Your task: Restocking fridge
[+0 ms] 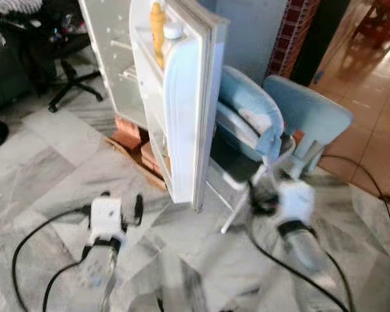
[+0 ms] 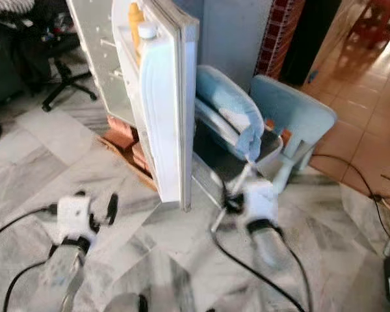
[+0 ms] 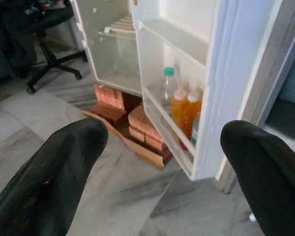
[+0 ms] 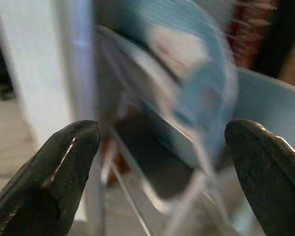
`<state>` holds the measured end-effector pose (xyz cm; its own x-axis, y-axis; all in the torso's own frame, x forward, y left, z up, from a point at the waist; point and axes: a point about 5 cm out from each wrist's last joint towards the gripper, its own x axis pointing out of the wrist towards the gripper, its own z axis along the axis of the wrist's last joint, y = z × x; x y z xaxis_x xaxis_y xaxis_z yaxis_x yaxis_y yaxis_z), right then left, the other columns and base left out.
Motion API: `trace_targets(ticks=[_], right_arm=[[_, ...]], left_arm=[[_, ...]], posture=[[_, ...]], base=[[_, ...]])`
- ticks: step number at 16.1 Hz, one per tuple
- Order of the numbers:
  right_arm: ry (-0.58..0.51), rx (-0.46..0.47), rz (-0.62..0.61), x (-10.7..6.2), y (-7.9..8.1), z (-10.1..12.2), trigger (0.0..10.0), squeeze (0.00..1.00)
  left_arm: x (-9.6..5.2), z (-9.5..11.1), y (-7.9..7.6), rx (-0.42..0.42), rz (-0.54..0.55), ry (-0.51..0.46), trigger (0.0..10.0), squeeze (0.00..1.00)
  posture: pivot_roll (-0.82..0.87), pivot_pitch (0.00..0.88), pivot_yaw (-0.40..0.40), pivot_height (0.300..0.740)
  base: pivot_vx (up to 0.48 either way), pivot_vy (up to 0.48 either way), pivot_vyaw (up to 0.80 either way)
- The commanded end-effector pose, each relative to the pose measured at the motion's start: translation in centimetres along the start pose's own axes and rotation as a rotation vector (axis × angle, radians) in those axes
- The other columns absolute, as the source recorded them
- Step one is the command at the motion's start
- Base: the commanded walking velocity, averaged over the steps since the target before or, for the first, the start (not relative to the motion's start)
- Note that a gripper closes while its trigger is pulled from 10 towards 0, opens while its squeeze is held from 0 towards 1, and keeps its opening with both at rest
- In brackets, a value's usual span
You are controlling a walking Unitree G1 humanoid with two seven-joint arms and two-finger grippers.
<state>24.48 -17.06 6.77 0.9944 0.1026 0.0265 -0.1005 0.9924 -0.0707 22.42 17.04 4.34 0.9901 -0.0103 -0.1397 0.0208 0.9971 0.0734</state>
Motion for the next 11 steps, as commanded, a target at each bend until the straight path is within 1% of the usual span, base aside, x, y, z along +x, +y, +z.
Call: trace_targets(ticks=[1,2,4,5,8,9,11], right_arm=[[-0.023,0.006,-0.004,-0.4,0.0,0.6,10.0,0.00],[-0.016,0.006,-0.011,-1.0,0.0,0.4,10.0,0.00],[0.004,0.020,-0.031,-2.5,0.1,0.1,10.0,0.00],[0.003,0.014,-0.023,-2.7,0.5,0.1,10.0,0.00],[-0.005,0.003,0.000,-2.0,0.9,0.7,10.0,0.00],[-0.018,0.021,0.005,-1.9,0.9,1.0,10.0,0.00],[-0.005,0.014,-0.003,-2.2,0.7,1.0,10.0,0.00]], left_arm=[[-0.3,0.5,0.1,0.012,-0.007,-0.029,10.0,0.00],[-0.5,0.7,0.1,0.018,-0.012,-0.040,10.0,0.00],[-0.9,1.9,0.1,0.059,-0.033,-0.094,10.0,0.00],[-1.1,1.7,-0.1,0.050,-0.056,-0.091,10.0,0.00],[-0.7,1.3,-0.3,0.043,-0.060,-0.076,10.0,0.00],[-0.5,1.4,-0.2,0.043,-0.051,-0.077,10.0,0.00],[-0.6,1.3,0.1,0.044,-0.044,-0.070,10.0,0.00]], posture=[[0.14,0.046,-0.020,0.740],[0.14,0.044,-0.018,0.740],[0.14,0.038,-0.012,0.740],[0.14,0.035,-0.011,0.740],[0.13,0.022,-0.013,0.740],[0.13,0.021,-0.015,0.740],[0.13,0.021,-0.018,0.740]], base=[[0.000,0.000,0.00],[0.000,0.000,0.00],[0.000,0.000,0.00],[0.337,0.000,0.00],[0.355,0.000,0.00],[0.330,0.000,0.00],[0.322,0.000,0.00]])
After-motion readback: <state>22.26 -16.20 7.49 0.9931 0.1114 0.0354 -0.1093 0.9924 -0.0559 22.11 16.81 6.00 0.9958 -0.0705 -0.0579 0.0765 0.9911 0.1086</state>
